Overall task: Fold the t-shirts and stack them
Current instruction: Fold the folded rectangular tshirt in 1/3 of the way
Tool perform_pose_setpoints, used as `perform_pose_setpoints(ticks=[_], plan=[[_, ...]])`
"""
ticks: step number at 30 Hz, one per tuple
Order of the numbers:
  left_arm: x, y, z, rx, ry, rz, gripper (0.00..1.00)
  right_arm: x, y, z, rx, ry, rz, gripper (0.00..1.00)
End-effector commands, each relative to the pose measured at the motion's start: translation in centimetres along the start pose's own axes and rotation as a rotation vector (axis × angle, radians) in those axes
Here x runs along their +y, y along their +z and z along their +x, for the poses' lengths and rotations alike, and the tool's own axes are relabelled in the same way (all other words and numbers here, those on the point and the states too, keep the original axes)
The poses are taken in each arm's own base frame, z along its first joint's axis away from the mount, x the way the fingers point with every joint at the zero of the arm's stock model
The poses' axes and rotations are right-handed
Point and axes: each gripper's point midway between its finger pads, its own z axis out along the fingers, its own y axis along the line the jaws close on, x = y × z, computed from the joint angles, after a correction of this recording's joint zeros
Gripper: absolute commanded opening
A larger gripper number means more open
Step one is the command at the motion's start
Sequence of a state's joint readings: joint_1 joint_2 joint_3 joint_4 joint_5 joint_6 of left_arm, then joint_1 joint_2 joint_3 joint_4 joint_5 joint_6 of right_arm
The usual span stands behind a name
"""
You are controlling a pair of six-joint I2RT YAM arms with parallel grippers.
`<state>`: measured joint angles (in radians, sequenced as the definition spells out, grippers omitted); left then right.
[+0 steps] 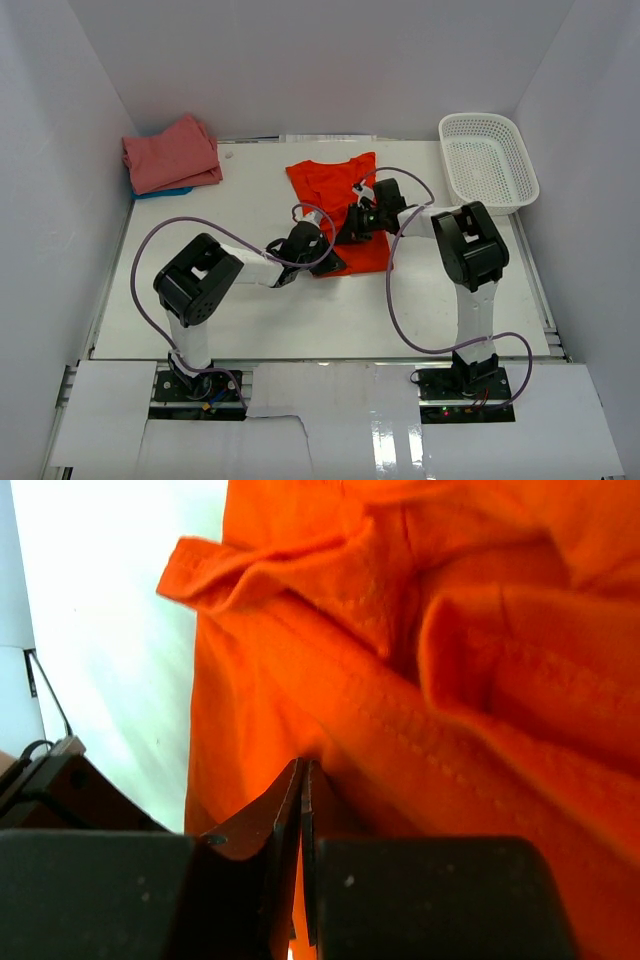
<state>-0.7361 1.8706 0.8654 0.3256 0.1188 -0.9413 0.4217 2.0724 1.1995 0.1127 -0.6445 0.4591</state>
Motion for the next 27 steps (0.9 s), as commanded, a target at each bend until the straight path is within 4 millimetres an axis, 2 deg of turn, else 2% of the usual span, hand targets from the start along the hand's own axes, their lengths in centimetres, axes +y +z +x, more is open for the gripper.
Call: perform_pose_setpoints(ticks=[1, 6, 16, 20, 22, 23, 26, 27], plan=[[4.0, -0.2, 2.5, 0.071, 0.002, -0.127, 0.0, -0.1, 0.5, -2.0, -0.036, -0.058, 0.004, 0.08], [5.7, -1.6, 3.6, 0.092, -0.002, -0.181, 0.0, -1.1, 1.1, -2.8, -0.034, -0.049, 0.012, 0.08], [7.2, -3.5, 4.9, 0.119, -0.027, -0.228, 0.0, -4.0, 1.8, -5.1, -0.057, -0.035, 0.058, 0.08], [7.5, -3.9, 5.0, 0.116, -0.021, -0.24, 0.0, -4.3, 2.0, -7.0, -0.083, -0.041, 0.056, 0.08], [7.5, -4.0, 5.0, 0.118, -0.024, -0.239, 0.0, -4.8, 2.4, -7.3, -0.073, -0.029, 0.056, 0.08], [7.5, -4.0, 5.1, 0.122, -0.023, -0.24, 0.0, -4.7, 2.7, -8.4, -0.085, -0.04, 0.052, 0.08], [7.6, -4.1, 5.4, 0.13, -0.028, -0.239, 0.0, -4.6, 3.2, -9.6, -0.094, -0.044, 0.043, 0.08], [7.7, -4.1, 5.5, 0.132, -0.03, -0.242, 0.0, -3.9, 3.2, -11.0, -0.118, -0.064, 0.031, 0.08]])
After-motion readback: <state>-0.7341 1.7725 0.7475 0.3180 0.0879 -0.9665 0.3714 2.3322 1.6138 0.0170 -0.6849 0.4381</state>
